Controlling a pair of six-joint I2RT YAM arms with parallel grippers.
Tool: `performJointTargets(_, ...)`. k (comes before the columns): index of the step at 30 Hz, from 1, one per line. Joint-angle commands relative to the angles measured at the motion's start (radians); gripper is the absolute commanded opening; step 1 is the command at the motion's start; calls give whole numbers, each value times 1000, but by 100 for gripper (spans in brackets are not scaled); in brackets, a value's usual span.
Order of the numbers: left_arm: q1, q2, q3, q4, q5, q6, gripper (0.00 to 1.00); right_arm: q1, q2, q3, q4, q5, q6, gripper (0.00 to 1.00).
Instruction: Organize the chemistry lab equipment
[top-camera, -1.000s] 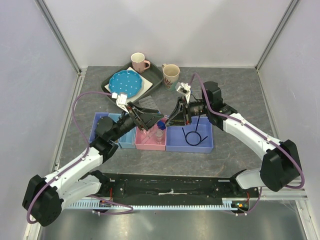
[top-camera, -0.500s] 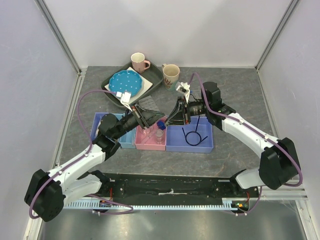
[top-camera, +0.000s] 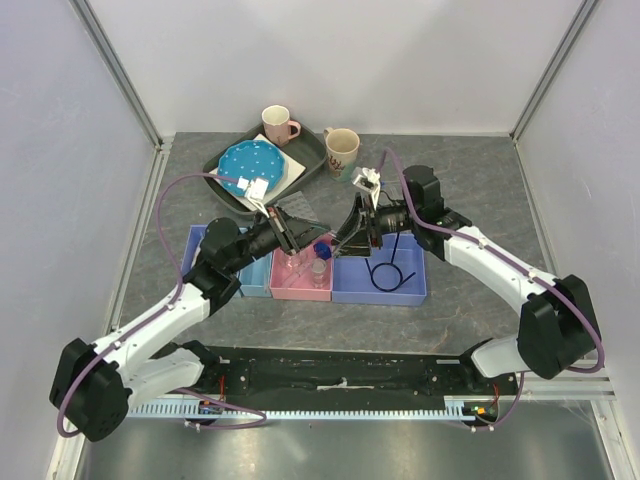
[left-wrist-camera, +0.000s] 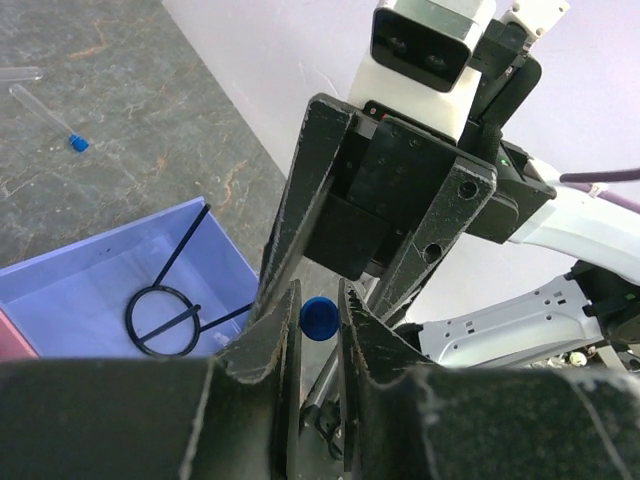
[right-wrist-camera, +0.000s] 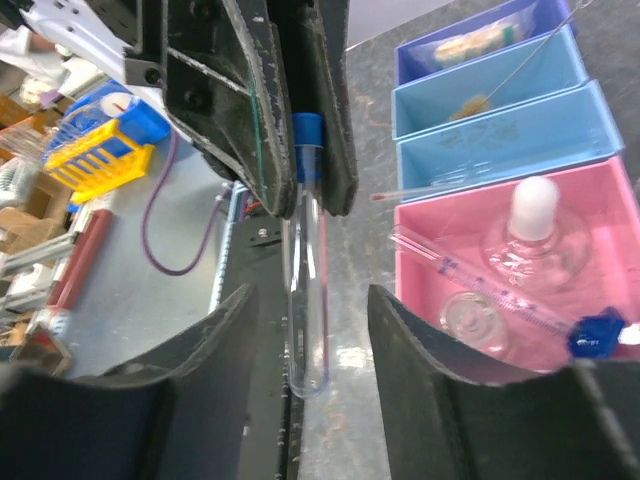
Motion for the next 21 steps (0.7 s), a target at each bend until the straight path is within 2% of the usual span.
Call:
performJointTargets(1, 18, -39, 96, -176, -19, 134, 2, -45, -29, 38, -120, 29, -151, 64)
performJointTargets(2, 29, -43, 108, -209, -31, 157, 2, -80, -38, 49, -146, 36, -178, 74)
performJointTargets(5, 81, -40, 171, -360, -74, 240, 2, -157, -72, 57, -237, 75, -289, 87)
performJointTargets(11, 176, 45, 294, -524, -140, 418, 2, -273, -124, 75, -370, 179, -448, 98)
performJointTargets(18, 193, 264, 424, -572, -289, 605, 2, -347, -119, 82, -459, 394, -606, 98)
performJointTargets(21, 195, 349, 465, -541, -322, 640, 2, -362, -107, 49, -446, 419, -649, 98)
